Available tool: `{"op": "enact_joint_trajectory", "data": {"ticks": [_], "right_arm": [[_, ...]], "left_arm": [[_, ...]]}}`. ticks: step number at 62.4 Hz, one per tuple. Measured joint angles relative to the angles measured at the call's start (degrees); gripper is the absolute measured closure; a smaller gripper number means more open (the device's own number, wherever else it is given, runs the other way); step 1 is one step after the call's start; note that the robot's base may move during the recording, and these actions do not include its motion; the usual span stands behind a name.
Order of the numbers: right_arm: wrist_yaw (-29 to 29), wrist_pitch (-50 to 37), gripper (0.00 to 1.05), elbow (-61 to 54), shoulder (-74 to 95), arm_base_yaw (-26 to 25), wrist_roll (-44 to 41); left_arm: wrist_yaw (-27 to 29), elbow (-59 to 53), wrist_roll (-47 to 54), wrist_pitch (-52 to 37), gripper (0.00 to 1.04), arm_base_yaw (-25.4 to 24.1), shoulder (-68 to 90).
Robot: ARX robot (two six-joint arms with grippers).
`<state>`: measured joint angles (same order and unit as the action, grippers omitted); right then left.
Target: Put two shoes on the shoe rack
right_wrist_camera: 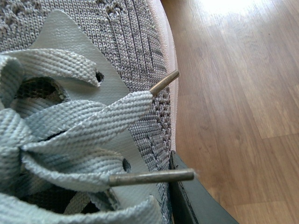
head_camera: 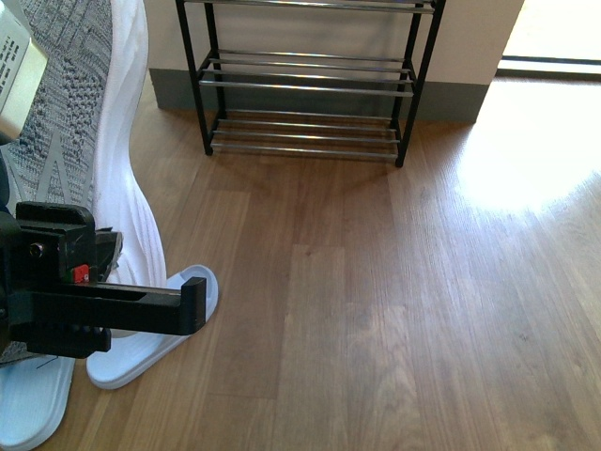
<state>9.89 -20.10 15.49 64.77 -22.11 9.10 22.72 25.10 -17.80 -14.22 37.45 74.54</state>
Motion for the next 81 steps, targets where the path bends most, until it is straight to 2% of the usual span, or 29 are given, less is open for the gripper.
{"op": "enact_joint_trajectory", "data": {"ticks": [81], "right_arm": [[0.2,0.0,1.01,-0.1,0.0,0.0,-0.1]], "left_arm": [[0.2,-0.1,0.1,0.1,1.01,0.0,0.0]]}}
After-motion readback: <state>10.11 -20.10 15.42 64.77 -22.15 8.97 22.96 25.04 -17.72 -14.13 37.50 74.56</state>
